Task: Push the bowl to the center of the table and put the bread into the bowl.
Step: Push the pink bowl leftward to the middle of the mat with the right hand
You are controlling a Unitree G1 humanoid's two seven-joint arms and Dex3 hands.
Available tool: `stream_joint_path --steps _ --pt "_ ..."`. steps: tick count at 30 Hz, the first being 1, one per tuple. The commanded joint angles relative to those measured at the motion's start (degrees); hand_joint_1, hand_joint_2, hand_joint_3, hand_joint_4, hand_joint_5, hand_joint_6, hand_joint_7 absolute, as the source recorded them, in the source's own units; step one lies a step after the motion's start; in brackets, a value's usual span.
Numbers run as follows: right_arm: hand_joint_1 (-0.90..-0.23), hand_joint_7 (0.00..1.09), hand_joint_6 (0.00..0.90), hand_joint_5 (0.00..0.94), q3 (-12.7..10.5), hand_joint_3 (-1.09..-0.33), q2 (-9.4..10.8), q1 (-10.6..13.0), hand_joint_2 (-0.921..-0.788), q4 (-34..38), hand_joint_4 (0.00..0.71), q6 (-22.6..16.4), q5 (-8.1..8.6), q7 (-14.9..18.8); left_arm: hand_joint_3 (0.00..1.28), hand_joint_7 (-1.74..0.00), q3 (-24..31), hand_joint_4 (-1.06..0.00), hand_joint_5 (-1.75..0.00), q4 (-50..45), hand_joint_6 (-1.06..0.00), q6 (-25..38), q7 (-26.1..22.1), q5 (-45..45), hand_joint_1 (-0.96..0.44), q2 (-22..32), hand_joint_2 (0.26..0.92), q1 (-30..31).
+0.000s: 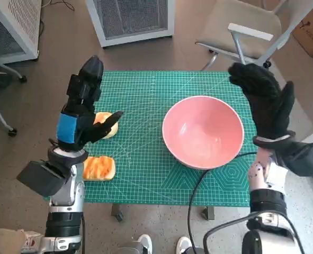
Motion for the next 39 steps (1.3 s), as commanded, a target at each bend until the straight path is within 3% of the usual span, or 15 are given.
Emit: stream_joint_path --steps 1,11,20,39 --pt "-0.652 0.01 0.207 0.000 -1.8 -0.627 -2.3 -1.7 -0.921 7.1 0.073 -1.8 -0.83 -1.9 0.18 -0.44 0.1 -0.06 0.00 -0.6 0.00 -0.7 0.1 -0.2 -0.37 0.1 0.921 0.7" --pt "-0.652 0.00 0.187 0.000 -2.3 -0.662 -5.9 -3.5 -0.921 16.4 0.059 -1.9 -4.83 -9.7 0.18 -0.44 0.2 -0.06 0.00 -0.6 0.00 -0.7 -0.2 -0.5 -0.35 0.2 0.921 1.0" --pt "-0.630 0.00 0.178 0.000 -1.8 -0.691 -6.7 -3.9 -0.921 19.5 0.048 -0.3 -7.22 -13.7 0.18 -0.44 0.2 -0.06 0.00 -1.3 0.00 0.1 0.0 -0.6 -0.35 0.2 0.921 1.2" --pt "-0.610 0.00 0.161 0.000 -1.3 -0.713 -6.9 -3.9 -0.921 22.5 0.036 5.2 -9.50 -16.9 0.18 -0.43 0.4 -0.06 0.00 -2.5 0.00 1.1 -0.3 -1.0 -0.35 0.6 0.921 1.8"
